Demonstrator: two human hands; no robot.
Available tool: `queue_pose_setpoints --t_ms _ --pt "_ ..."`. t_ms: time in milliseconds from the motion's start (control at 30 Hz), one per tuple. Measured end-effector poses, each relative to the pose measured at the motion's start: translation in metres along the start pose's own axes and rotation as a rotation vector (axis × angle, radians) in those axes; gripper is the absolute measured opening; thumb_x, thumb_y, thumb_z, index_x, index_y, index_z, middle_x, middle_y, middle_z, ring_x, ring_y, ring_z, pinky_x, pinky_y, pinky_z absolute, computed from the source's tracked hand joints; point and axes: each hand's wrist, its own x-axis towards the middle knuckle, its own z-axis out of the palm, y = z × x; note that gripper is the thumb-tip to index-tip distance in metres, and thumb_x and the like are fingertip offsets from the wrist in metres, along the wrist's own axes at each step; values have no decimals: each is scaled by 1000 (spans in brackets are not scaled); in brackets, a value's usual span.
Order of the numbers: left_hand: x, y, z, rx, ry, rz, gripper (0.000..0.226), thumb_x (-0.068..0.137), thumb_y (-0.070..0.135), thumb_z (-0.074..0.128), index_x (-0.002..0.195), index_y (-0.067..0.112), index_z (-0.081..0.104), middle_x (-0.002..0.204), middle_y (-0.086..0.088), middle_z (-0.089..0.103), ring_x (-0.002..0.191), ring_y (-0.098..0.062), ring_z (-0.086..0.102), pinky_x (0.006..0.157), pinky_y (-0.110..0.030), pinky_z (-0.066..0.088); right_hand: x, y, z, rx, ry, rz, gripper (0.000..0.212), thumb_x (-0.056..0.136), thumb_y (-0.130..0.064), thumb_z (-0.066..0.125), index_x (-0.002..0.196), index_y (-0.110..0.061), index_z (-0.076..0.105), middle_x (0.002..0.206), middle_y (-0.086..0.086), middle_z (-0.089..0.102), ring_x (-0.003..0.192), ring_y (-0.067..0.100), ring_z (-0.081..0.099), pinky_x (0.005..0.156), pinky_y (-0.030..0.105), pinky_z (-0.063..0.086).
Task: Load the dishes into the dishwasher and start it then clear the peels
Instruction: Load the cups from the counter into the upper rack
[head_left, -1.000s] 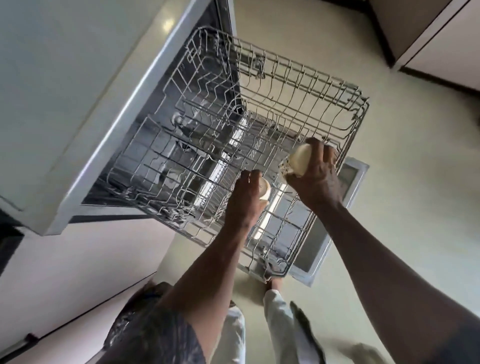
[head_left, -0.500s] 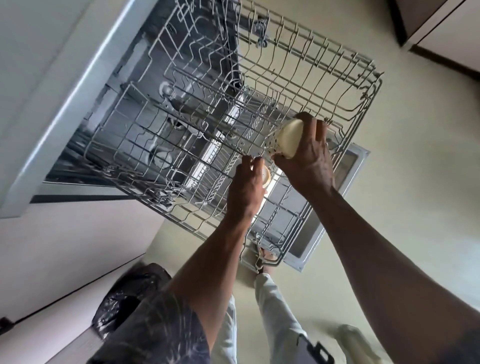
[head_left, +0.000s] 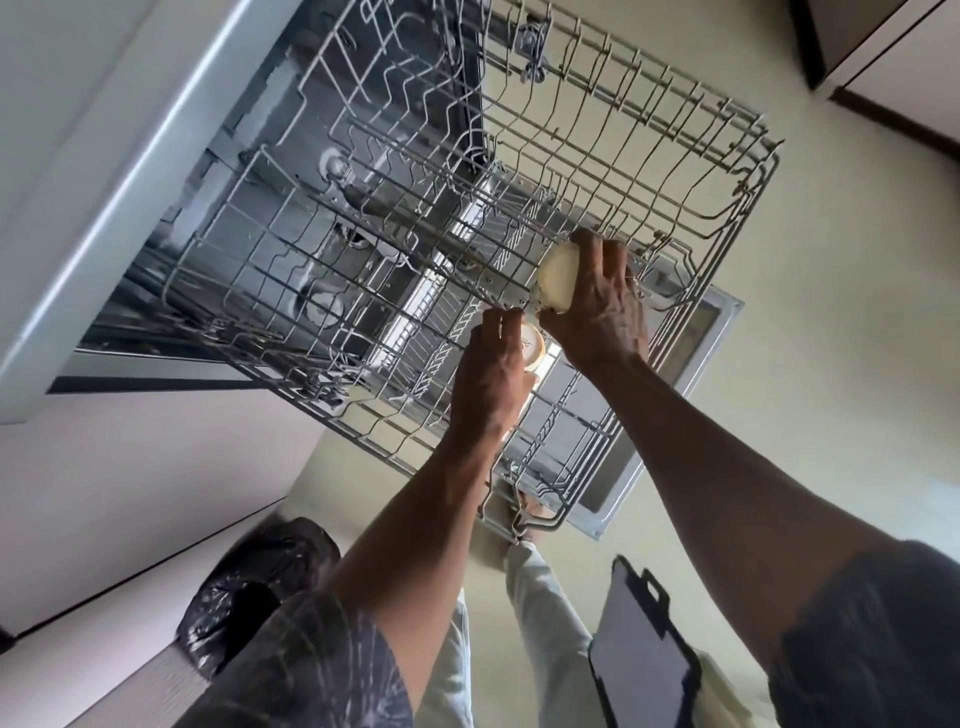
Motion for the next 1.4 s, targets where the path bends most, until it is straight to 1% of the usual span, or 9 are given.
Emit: queue_pose_setpoints --t_ms 133,267,400,633,767,933,1100,1200,1400 --pt "-3 0 -5 -25 -2 3 84 68 29 91 134 15 42 131 -9 52 115 -23 58 92 -34 56 2 -2 -1 -19 -12 -8 93 70 -25 86 146 -20 32 135 13 40 116 31 51 78 36 52" --pt "-4 -5 -6 -17 -34 -10 89 67 36 91 138 15 41 130 -10 53 116 -24 57 95 -36 55 4 -1 -5 7 -51 -11 106 68 -26 89 153 -24 25 138 14 39 118 33 51 80 37 51" --pt "-6 -9 -9 -44 -53 -17 91 69 35 90 141 16 38 133 -9 50 120 -22 54 98 -34 54 5 0 -14 46 -100 4 114 65 -33 92 155 -26 23 141 16 38 124 37 49 91 45 53" --pt "-13 -11 -19 -51 -80 -15 96 70 39 88 147 14 35 137 -11 47 125 -22 50 105 -32 48 1 -5 -24 78 -169 14 128 59 -34 96 159 -26 17 147 19 35 133 39 42 108 54 41" --pt "-37 -12 -50 -7 -29 10 96 71 45 86 146 11 37 137 -10 48 125 -21 51 106 -30 47 -13 -5 -34 124 -98 58 125 60 -23 96 158 -22 19 145 24 36 130 42 42 102 58 43" --pt "-82 -24 -115 40 33 16 80 82 55 72 141 10 42 136 -9 50 125 -22 49 106 -34 44 -53 -22 -49 117 -23 148 117 63 -29 94 155 -20 23 145 24 31 129 45 36 100 62 43" --pt "-137 -41 -174 110 89 -16 68 92 56 56 143 12 43 146 -10 46 136 -26 42 117 -35 33 -116 -77 -57 -45 -106 -18 74 88 -45 63 148 -10 37 152 27 29 135 51 32 102 69 37" --pt "-178 -53 -238 140 202 -77 63 93 56 52 141 15 44 144 -7 46 137 -25 40 117 -35 29 -142 -153 -67 -37 -148 -220 74 91 -60 36 147 -12 43 158 20 30 142 45 30 112 65 29" --pt "-259 -124 -323 164 439 -173 64 91 48 57 140 7 51 146 -12 50 139 -29 43 114 -44 37 -166 -305 -78 2 -64 -550 71 96 -60 33 151 -16 41 164 14 24 149 38 23 119 58 19"
